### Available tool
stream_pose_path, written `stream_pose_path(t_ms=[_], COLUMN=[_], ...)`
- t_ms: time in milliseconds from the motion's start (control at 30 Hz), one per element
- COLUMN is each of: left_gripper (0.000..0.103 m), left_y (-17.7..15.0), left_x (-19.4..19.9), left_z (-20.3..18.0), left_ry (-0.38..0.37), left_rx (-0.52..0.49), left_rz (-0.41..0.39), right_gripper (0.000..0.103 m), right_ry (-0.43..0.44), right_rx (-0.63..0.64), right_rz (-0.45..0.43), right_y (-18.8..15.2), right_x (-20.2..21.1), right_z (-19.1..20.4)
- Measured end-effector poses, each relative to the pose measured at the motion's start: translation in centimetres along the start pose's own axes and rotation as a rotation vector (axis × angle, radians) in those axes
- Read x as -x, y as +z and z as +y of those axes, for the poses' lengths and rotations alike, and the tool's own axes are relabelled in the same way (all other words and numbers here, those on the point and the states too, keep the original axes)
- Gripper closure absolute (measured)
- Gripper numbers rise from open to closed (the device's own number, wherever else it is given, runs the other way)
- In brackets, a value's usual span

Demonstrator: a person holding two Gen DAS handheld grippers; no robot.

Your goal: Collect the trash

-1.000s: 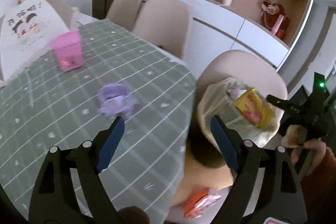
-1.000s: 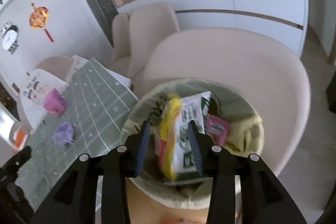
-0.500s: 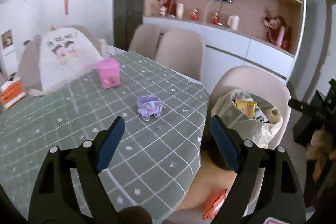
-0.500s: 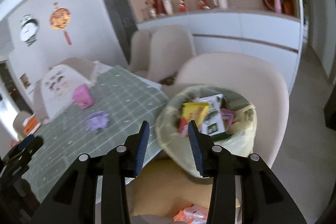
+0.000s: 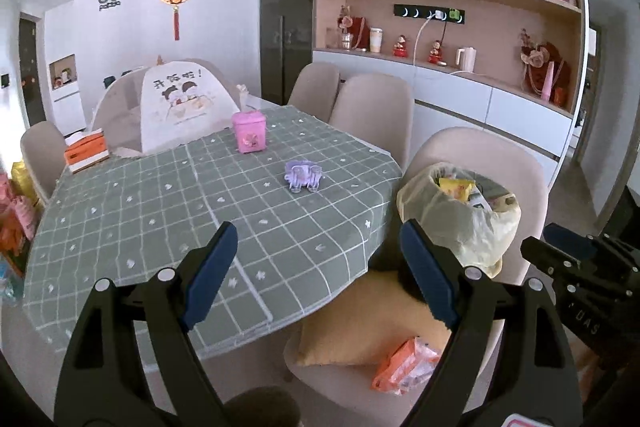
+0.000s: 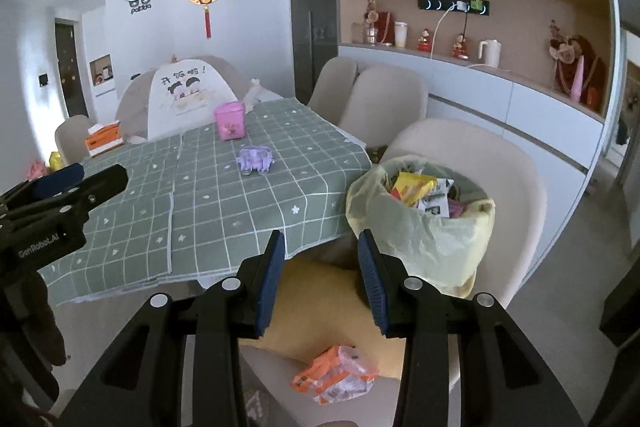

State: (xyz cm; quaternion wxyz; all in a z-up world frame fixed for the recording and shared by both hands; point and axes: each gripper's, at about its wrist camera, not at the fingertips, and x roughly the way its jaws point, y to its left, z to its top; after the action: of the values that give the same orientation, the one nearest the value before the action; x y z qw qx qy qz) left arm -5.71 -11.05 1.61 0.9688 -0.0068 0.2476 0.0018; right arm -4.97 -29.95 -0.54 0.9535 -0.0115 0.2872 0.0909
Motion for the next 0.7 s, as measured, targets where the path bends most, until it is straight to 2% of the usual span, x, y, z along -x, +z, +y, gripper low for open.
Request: stream_pose_path(t_ms=[267, 700], left_gripper=[0.024, 0.024], left_y=[-0.9, -1.0], left_x=[2.1, 3.0], left_z=[-1.3, -2.6], left_ry=[-0.004, -0.011], left_rx=[-0.016, -0.038], left_rz=[-0.013, -0.024], right_gripper=[0.066, 0.066], right_ry=[-0.049, -0.057], right_rx=[-0.03, -0.046], right_rz=[-0.036, -0.056], right_y=[-1.1, -1.8], right_x=[2.7, 4.2], right_z=[-0.8, -1.9])
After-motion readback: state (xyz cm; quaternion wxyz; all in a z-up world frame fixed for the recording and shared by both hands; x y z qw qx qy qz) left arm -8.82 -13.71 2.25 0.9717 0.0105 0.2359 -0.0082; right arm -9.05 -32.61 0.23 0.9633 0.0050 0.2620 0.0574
